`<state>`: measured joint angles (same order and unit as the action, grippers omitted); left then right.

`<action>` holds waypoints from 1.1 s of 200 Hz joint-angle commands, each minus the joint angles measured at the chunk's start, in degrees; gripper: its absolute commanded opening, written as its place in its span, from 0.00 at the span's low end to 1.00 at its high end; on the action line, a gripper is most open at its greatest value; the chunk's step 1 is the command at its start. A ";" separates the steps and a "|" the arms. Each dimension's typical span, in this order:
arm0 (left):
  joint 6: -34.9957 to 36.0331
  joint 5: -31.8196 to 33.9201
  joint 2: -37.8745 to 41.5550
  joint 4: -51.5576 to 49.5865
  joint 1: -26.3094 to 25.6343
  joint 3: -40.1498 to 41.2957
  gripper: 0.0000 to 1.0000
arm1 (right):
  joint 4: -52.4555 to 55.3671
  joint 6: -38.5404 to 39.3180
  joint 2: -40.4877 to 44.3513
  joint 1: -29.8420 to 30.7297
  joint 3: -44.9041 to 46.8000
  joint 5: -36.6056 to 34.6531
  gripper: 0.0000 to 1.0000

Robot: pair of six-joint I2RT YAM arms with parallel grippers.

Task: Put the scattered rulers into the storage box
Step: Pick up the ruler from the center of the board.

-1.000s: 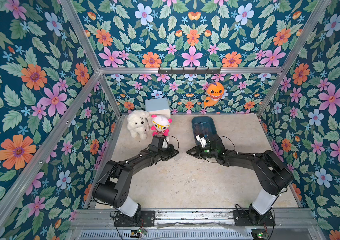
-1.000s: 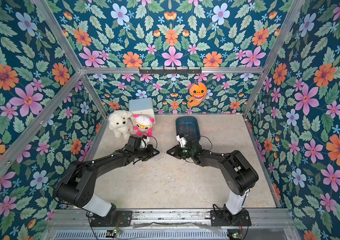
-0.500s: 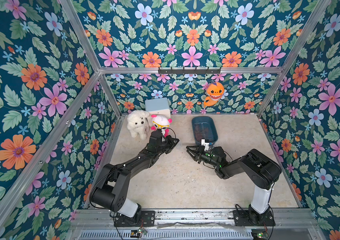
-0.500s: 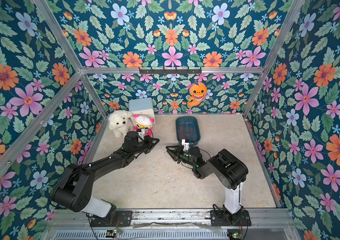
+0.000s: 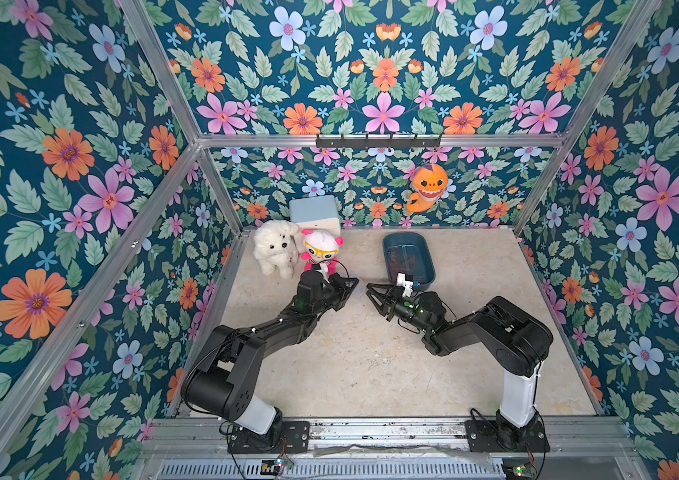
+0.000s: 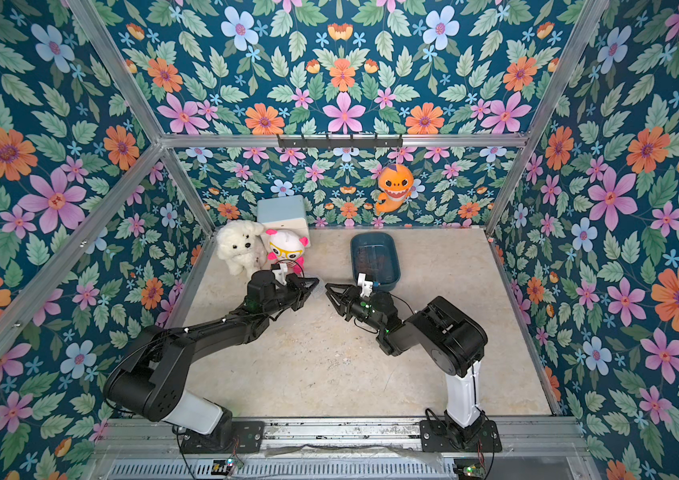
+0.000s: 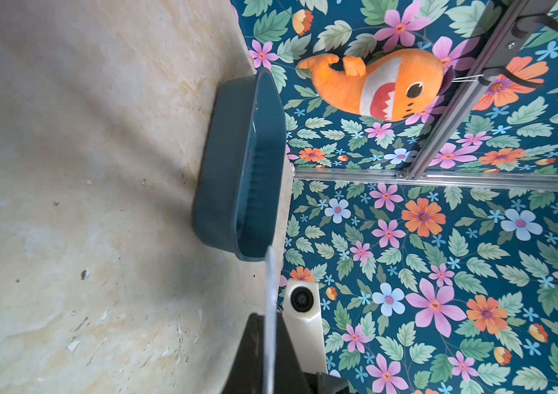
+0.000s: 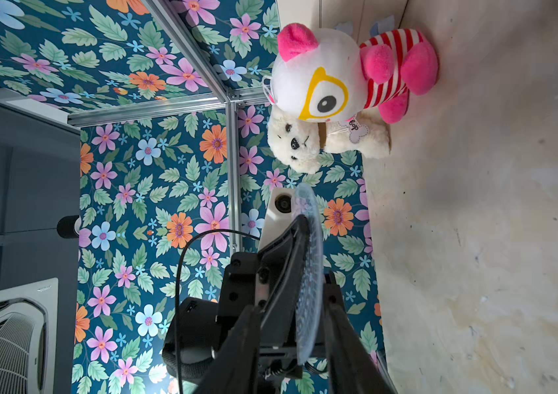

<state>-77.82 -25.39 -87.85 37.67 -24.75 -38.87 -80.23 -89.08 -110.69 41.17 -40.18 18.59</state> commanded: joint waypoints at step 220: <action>17.83 2.82 2.60 -18.02 -0.12 -8.56 0.59 | 9.63 8.36 2.53 -7.46 -2.14 4.47 0.00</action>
<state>-72.84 -26.59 -86.85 32.69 -25.17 -43.48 -76.64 -87.74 -110.24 37.52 -42.65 20.99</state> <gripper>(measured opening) 0.571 0.057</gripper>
